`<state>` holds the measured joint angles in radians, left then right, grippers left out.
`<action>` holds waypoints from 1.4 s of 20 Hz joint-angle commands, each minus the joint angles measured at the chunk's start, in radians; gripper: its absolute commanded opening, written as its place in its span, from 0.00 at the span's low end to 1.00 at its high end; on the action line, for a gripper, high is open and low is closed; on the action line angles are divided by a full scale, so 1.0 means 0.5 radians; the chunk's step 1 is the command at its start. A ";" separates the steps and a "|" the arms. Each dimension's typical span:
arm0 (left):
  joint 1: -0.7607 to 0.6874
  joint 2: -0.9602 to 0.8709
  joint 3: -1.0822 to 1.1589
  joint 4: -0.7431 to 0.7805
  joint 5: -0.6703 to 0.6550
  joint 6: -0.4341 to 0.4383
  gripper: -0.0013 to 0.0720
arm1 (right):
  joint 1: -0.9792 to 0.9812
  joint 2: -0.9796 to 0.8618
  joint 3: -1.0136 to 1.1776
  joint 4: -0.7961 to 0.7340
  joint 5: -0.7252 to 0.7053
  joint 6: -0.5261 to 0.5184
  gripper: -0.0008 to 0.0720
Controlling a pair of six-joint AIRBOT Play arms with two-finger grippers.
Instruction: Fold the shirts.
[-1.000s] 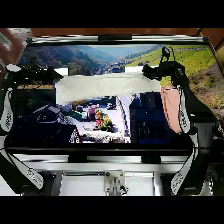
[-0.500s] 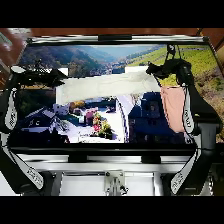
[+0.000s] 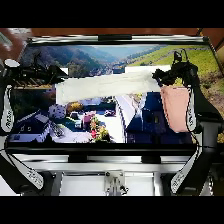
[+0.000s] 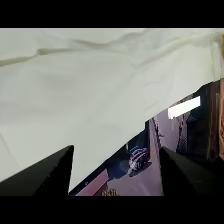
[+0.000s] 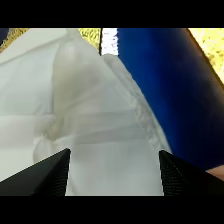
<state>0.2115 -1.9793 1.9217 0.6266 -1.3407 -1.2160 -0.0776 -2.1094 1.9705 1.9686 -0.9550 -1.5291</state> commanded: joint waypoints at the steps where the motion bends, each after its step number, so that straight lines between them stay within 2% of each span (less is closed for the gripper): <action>1: -0.028 0.081 0.001 0.001 -0.021 0.006 0.83 | 0.054 -0.082 0.002 0.052 0.043 0.014 0.93; 8: -0.062 0.216 0.001 -0.024 -0.021 0.007 0.83 | 0.105 -0.146 0.002 0.272 0.005 0.079 0.93; 11: -0.070 0.238 0.001 -0.165 -0.021 0.060 0.83 | 0.141 -0.151 0.002 0.310 -0.055 0.096 0.93; 12: -0.071 0.239 0.001 -0.207 -0.020 0.060 0.83 | 0.155 -0.151 0.002 0.320 -0.076 0.096 0.78; 13: -0.075 0.240 0.001 -0.246 -0.021 0.070 0.83 | 0.163 -0.150 0.002 0.348 -0.090 0.095 0.56; 15: -0.077 0.243 0.001 -0.283 -0.021 0.074 0.83 | 0.163 -0.126 0.005 0.409 -0.092 0.096 0.07; 18: -0.101 0.245 0.001 -0.282 -0.021 0.073 0.83 | 0.146 0.015 0.005 0.396 -0.138 -0.075 0.07; 20: -0.146 0.245 0.001 -0.282 -0.021 0.073 0.83 | 0.145 0.154 0.005 0.295 -0.216 -0.085 0.07; 21: -0.175 0.245 0.001 -0.282 -0.022 0.072 0.69 | 0.145 0.224 0.004 0.247 -0.272 -0.084 0.07; 22: -0.209 0.245 0.001 -0.282 -0.023 0.066 0.62 | 0.145 0.282 0.004 0.235 -0.344 -0.075 0.07; 25: -0.306 0.245 0.000 -0.282 -0.054 0.060 0.61 | 0.147 0.397 0.004 0.233 -0.613 -0.054 0.07; 27: -0.375 0.245 -0.005 -0.253 -0.130 0.051 0.45 | 0.146 0.477 0.004 0.231 -0.739 -0.049 0.07; 28: -0.415 0.245 -0.023 -0.198 -0.165 0.050 0.43 | 0.147 0.520 0.004 0.232 -0.795 -0.021 0.07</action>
<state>0.0509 -1.8568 1.9182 0.4919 -1.3792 -1.1847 -0.0048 -1.9068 1.9724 2.0941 -1.2392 -1.5551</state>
